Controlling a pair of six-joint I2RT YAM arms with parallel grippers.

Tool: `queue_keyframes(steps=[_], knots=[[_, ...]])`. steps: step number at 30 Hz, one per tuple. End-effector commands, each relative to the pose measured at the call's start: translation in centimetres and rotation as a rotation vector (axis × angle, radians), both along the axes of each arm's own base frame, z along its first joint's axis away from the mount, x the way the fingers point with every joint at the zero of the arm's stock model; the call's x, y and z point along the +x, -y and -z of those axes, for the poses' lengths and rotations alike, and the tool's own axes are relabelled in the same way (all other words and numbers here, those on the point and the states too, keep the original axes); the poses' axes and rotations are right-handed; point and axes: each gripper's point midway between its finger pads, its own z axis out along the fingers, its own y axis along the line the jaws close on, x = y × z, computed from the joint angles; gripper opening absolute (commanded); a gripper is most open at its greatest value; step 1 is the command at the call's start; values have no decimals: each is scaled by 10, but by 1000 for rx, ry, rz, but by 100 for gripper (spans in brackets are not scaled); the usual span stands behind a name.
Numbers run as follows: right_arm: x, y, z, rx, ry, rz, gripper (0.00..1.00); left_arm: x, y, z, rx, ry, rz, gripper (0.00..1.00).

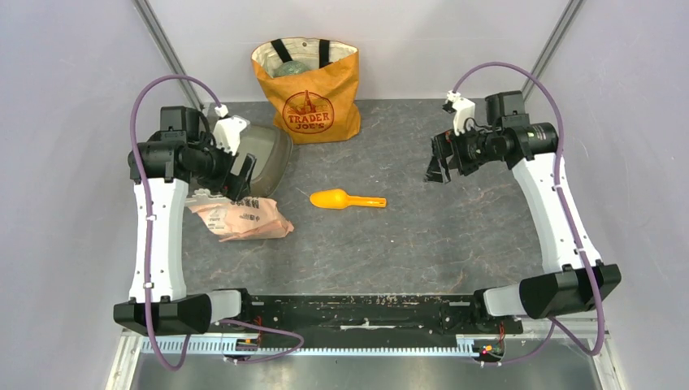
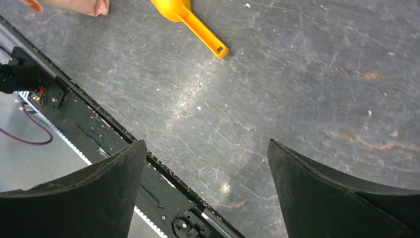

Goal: Fill the litter box with clean litter

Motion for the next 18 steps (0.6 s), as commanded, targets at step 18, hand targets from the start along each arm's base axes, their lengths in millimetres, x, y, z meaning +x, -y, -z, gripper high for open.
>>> queue_keyframes(steps=[18], knots=[[11, -46, 9, 55, -76, -165, 99, 30, -57, 88, 400, -110, 804, 93]])
